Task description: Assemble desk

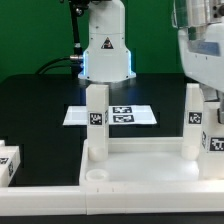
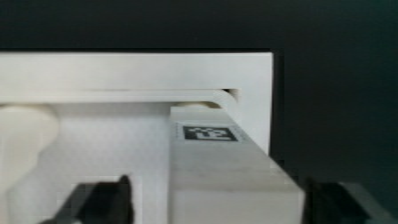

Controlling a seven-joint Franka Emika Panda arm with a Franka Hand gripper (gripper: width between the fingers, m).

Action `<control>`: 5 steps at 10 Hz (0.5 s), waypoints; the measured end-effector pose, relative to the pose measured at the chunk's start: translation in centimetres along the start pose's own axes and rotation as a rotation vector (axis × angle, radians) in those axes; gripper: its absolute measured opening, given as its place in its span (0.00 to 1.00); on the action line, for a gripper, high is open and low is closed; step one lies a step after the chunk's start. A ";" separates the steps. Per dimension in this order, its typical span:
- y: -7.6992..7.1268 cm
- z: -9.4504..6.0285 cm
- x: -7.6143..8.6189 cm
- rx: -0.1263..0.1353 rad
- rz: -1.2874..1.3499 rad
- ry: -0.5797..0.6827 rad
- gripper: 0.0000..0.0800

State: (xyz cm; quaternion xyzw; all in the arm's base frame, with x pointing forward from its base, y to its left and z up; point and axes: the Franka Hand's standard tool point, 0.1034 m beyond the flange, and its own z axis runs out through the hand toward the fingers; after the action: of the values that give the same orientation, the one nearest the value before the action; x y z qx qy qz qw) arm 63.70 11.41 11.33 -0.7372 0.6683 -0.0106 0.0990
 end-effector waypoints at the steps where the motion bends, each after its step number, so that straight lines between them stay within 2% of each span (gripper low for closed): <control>1: 0.0 0.1 -0.3 -0.001 -0.137 0.000 0.75; 2: 0.1 0.2 -0.6 -0.008 -0.337 0.007 0.79; 5: 0.1 0.2 -0.4 -0.014 -0.569 0.016 0.81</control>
Offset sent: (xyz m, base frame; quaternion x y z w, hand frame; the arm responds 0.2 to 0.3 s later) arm 0.0000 0.0000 0.0000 0.0000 0.0000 -0.1938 0.9810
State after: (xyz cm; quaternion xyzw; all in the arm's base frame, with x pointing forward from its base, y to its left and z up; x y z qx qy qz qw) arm 63.54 11.85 11.20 -0.8957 0.4354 -0.0393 0.0815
